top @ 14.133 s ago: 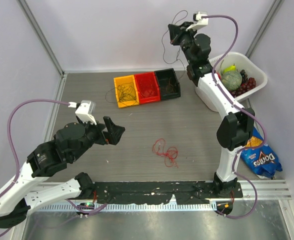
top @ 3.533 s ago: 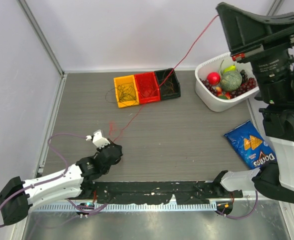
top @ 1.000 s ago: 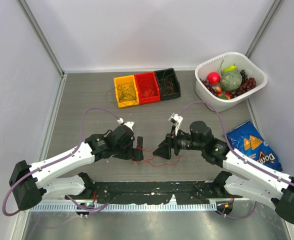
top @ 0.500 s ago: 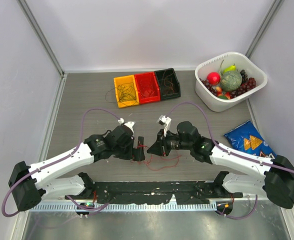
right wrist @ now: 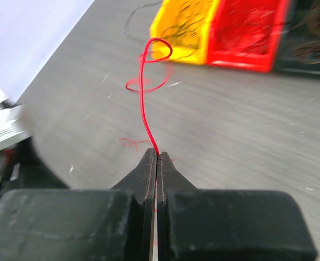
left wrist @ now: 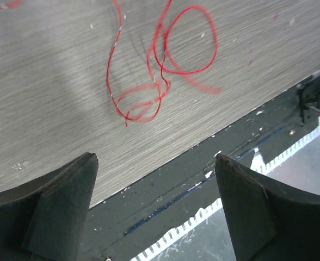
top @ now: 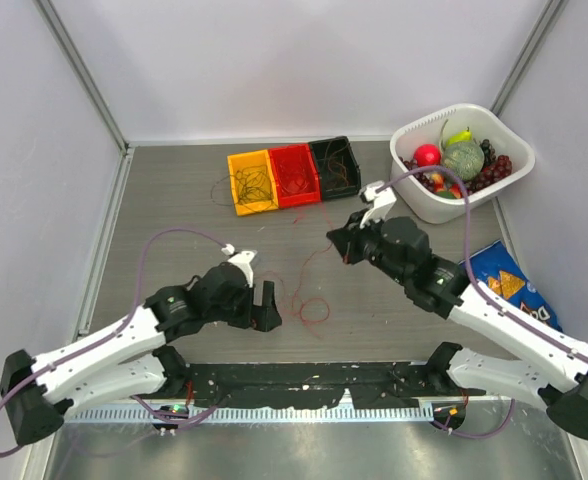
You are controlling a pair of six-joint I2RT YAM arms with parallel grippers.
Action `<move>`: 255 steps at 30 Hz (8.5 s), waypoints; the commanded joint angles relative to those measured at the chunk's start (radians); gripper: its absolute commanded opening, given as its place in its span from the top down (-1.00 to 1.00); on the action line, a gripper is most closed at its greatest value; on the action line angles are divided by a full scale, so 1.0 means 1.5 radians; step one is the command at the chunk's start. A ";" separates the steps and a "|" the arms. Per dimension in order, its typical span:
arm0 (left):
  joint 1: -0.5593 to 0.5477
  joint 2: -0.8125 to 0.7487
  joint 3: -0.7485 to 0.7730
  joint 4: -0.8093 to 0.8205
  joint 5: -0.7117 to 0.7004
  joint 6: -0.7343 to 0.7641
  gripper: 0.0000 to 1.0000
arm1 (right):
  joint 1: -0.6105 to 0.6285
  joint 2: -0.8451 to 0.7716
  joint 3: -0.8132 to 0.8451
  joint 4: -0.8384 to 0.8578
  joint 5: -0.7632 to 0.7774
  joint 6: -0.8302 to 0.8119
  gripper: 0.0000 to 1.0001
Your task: Untangle the cables
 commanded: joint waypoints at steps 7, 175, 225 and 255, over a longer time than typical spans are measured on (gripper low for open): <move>0.003 -0.211 -0.013 0.025 -0.138 0.009 -0.59 | -0.014 -0.051 0.219 -0.193 0.052 -0.084 0.99; 0.004 -0.297 -0.013 0.007 -0.228 -0.083 -0.89 | -0.208 0.838 0.674 0.051 -0.005 0.018 0.69; 0.004 -0.363 -0.138 0.059 -0.178 -0.221 -0.98 | 0.184 0.340 -0.033 -0.120 0.021 0.200 0.15; 0.003 -0.334 -0.098 -0.005 -0.232 -0.113 -0.99 | -0.124 0.740 0.570 0.274 0.351 -0.327 0.99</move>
